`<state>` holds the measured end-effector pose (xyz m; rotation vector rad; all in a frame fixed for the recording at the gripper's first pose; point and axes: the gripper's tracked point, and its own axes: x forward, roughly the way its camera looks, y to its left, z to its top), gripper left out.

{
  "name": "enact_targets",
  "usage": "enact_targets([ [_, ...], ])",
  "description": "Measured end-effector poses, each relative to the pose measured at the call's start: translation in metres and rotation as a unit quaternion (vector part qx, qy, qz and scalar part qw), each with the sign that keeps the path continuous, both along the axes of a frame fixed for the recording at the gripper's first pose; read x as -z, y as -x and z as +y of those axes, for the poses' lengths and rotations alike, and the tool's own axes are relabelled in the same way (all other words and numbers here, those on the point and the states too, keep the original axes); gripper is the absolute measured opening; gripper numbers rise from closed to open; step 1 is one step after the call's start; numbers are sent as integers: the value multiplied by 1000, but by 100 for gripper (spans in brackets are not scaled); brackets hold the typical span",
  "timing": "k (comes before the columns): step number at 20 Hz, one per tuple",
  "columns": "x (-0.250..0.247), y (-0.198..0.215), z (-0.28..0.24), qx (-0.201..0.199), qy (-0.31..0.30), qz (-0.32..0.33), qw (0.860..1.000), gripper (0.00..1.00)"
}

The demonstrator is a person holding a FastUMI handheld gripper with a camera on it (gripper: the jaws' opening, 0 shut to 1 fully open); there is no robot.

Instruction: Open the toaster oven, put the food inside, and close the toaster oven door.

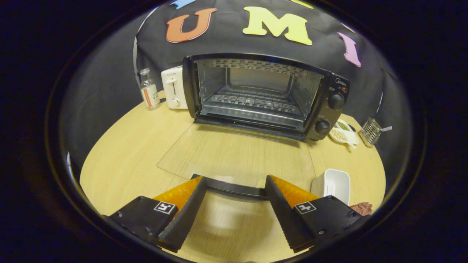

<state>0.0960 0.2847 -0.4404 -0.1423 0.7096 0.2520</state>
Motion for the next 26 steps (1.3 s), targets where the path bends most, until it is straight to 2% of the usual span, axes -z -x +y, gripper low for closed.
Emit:
enact_targets([
  [6,-3,0,-1,-15,-2,-6,1000,100],
  [12,-24,-1,-23,-29,-36,0,999,100],
  [15,-45,-9,-56,-36,-37,-14,999,100],
  [20,-69,-22,-143,-34,-23,-30,999,100],
  [22,-65,-22,-176,-31,-25,-11,999,100],
  [26,-40,2,-206,-45,-92,66,993,96],
])
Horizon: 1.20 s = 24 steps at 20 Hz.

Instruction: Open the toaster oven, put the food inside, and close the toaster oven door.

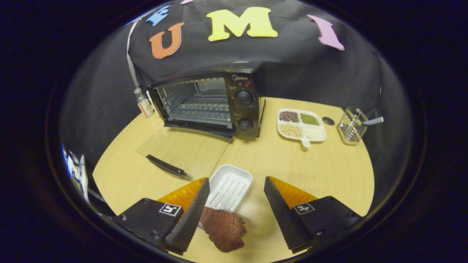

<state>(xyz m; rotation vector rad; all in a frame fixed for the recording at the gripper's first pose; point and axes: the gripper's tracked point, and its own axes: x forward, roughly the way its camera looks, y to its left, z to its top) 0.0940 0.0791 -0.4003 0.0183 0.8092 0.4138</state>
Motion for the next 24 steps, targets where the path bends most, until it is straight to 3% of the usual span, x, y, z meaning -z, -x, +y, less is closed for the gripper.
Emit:
enact_targets([
  [4,24,26,-3,-5,-85,84,993,82],
  [10,40,61,14,6,-198,203,959,51],
  [14,38,56,8,21,-203,204,958,30],
  [18,12,53,-3,46,-197,173,964,19],
  [24,-65,69,19,59,-212,105,970,18],
])
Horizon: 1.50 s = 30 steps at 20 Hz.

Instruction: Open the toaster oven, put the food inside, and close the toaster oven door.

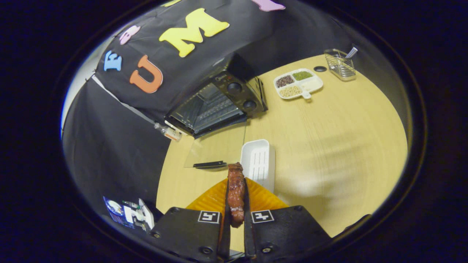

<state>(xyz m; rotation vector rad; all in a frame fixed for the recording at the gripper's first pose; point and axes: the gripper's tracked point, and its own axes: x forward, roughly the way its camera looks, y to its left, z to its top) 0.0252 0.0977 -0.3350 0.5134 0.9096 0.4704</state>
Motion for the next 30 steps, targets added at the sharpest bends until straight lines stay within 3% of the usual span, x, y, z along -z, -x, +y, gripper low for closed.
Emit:
enact_targets([
  [6,-56,32,65,12,-40,-35,999,18],
  [12,-78,27,141,34,-82,-47,995,18],
  [22,-42,-54,232,138,-185,-29,973,18],
  [30,-7,-152,231,238,-206,-43,948,18],
])
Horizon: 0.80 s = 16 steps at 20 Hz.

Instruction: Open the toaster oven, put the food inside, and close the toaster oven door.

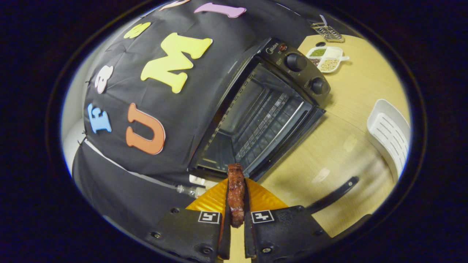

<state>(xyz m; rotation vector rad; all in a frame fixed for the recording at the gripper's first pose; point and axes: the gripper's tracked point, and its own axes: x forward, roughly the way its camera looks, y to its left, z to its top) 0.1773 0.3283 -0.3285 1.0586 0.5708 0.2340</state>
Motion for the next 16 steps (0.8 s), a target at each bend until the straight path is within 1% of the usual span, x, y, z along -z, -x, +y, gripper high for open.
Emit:
enact_targets([
  [4,5,-48,-9,47,4,-19,999,18],
  [7,10,-77,-20,84,21,-25,996,18],
  [9,11,-97,-20,98,31,-31,994,18],
  [12,21,-114,-13,99,75,-29,992,18],
  [14,25,-120,-1,89,91,-29,991,18],
  [16,37,-120,6,75,121,-17,990,20],
])
